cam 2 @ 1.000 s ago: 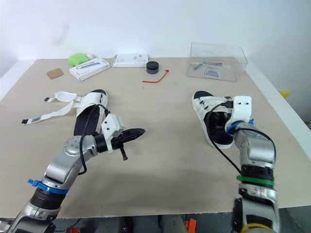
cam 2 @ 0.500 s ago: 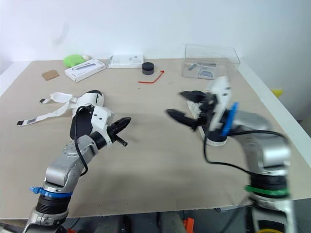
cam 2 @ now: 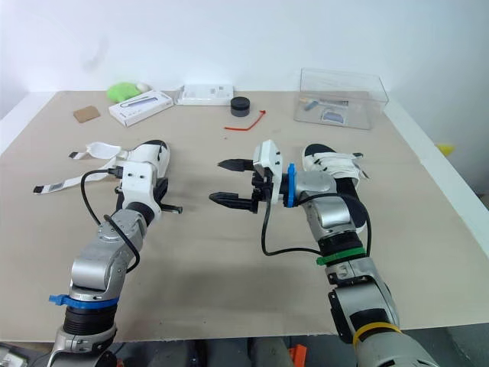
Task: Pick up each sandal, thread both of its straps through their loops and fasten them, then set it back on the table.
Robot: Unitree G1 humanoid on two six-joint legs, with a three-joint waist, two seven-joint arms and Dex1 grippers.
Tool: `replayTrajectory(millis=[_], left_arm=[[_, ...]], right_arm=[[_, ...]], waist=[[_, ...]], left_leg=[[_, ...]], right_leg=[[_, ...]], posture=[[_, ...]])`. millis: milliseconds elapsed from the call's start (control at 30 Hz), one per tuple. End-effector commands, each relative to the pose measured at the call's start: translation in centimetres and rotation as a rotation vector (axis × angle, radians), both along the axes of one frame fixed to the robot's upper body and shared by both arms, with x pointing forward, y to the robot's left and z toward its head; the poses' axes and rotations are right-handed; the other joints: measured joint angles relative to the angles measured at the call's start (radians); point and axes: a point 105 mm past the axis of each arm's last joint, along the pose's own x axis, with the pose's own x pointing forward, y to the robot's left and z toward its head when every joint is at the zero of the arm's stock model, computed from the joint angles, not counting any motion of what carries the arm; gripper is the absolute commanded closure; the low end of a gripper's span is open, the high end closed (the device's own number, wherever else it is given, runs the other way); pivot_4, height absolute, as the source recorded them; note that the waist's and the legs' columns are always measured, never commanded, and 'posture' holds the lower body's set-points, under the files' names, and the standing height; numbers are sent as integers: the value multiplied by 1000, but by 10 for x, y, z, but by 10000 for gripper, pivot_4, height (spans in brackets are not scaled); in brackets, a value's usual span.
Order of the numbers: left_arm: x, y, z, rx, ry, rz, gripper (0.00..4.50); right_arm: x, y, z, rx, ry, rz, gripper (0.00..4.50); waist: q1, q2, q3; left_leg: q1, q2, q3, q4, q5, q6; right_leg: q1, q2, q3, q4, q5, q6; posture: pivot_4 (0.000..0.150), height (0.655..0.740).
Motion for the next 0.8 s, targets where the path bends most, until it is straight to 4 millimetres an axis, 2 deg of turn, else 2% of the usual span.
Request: replayTrajectory(millis=[33, 300, 433, 633, 667, 800], left_arm=[[4, 7, 21, -3, -67, 49, 45000], [2, 14, 23, 14, -57, 136, 45000], [2, 20, 25, 11, -69, 174, 32965], [6, 22, 22, 9, -48, 185, 2793], [8, 21, 20, 4, -41, 177, 135], [21, 18, 13, 26, -7, 129, 135]], right_arm=[[-2, 7, 11, 15, -59, 33, 1091], [1, 8, 10, 14, -76, 17, 1091], [0, 8, 9, 16, -79, 13, 0], [3, 6, 10, 14, -89, -11, 0], [3, 5, 11, 14, -90, -15, 0], [5, 4, 11, 9, -98, -28, 0]], waist=[[0, 0, 0], [-1, 0, 0], [-1, 0, 0], [-1, 0, 0], [-1, 0, 0], [-1, 0, 0]], left_leg=[[0, 0, 0, 0, 0, 0], [0, 0, 0, 0, 0, -1], [0, 0, 0, 0, 0, -2], [0, 0, -1, 0, 0, -2], [0, 0, -1, 0, 0, -2], [0, 0, -1, 0, 1, -3]], right_leg=[[0, -1, 0, 0, 0, 0], [0, -4, -2, 0, 1, -1], [0, -4, -3, 0, 1, -2], [0, -4, -3, 0, 1, -2], [0, -4, -3, 0, 1, -2], [0, -5, -3, 1, 1, -2]], posture=[[1500, 7400], [1500, 7400], [1500, 7400], [1500, 7400], [1500, 7400], [1500, 7400]])
